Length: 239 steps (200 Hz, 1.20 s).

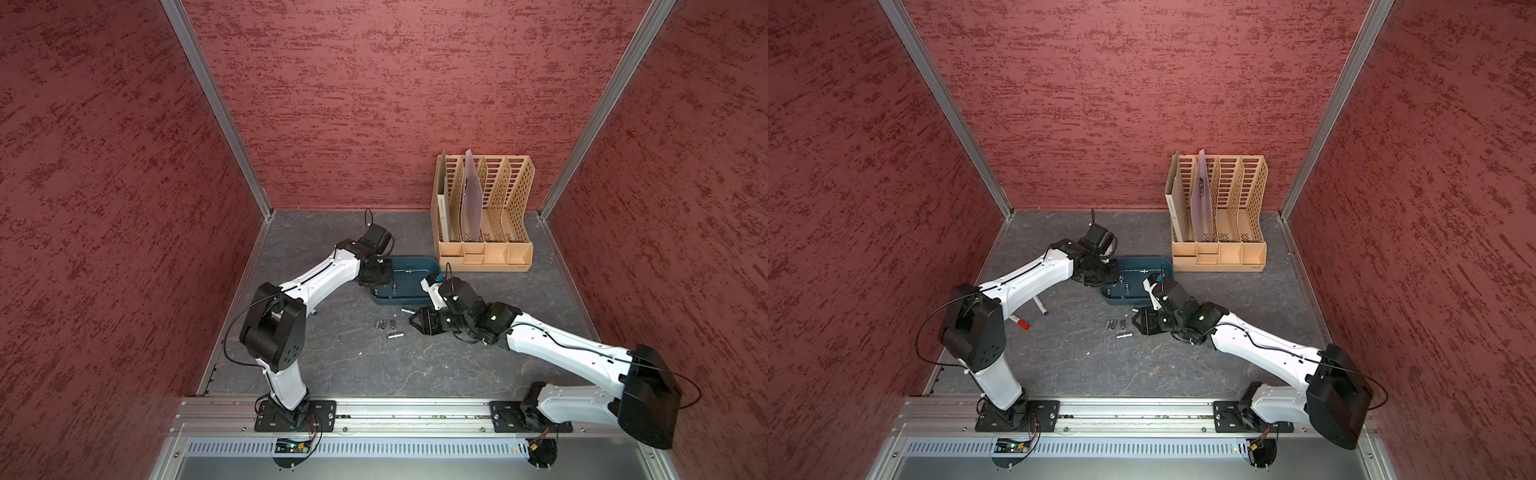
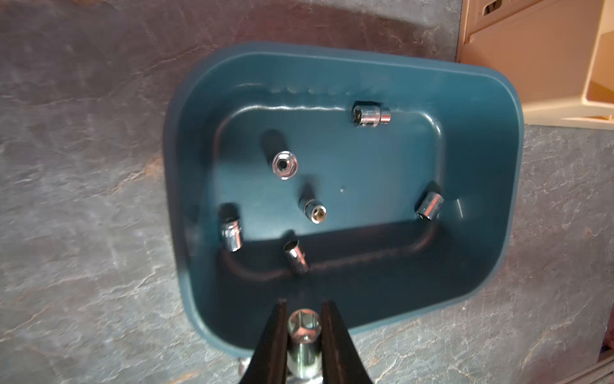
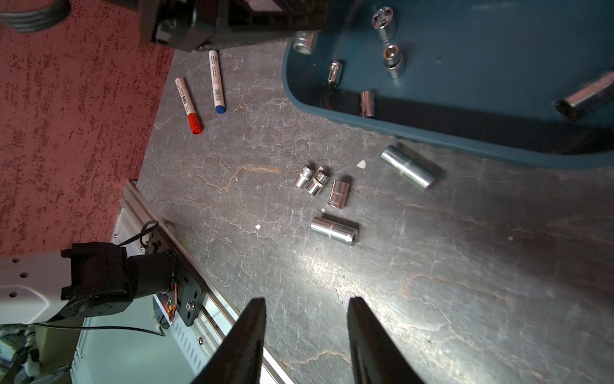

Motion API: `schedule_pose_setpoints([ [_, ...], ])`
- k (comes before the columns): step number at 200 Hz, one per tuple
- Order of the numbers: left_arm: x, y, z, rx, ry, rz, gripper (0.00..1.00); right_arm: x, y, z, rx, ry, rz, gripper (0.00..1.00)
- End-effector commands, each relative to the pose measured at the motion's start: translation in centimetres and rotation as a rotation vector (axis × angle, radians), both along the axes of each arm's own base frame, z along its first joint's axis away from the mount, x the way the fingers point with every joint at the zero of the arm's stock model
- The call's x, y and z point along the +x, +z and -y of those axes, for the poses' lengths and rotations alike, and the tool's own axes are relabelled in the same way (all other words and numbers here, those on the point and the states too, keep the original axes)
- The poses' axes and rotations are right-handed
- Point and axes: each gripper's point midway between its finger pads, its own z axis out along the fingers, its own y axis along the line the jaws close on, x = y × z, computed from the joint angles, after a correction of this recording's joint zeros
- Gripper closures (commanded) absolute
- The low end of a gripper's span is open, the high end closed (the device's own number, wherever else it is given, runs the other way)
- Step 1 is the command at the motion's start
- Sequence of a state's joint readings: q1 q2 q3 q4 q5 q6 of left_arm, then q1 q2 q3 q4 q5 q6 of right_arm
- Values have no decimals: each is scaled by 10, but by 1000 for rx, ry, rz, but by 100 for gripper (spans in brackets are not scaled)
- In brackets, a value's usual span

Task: Put the socket on the desktop into the storage box
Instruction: Place the socket head in the storage box.

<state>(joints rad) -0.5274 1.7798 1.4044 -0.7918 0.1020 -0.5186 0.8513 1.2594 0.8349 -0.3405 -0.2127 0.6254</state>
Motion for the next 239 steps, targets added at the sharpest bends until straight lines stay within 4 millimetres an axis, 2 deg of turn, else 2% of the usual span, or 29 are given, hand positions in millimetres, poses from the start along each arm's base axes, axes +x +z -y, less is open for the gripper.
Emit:
schedule_pose_setpoints([
  [1, 14, 0, 9, -23, 0, 8, 92, 8, 11, 2, 25, -40, 27, 55],
  [86, 40, -38, 24, 2, -8, -42, 93, 10, 6, 7, 22, -56, 11, 55],
  [134, 45, -60, 24, 24, 1, -76, 92, 9, 3, 8, 18, -58, 2, 55],
  [164, 46, -64, 24, 28, 5, -81, 92, 8, 2, 9, 14, -59, 1, 55],
  [197, 47, -61, 24, 28, 0, -74, 84, 9, 1, 9, 9, -62, 0, 55],
  [211, 48, -59, 24, 27, 1, -69, 73, 9, 1, 9, 10, -63, -2, 55],
  [221, 49, -57, 24, 31, 3, -63, 59, 9, 0, 8, 11, -60, -5, 55],
  [239, 51, -48, 23, 26, 3, -44, 49, 9, -1, 8, 12, -63, -9, 55],
])
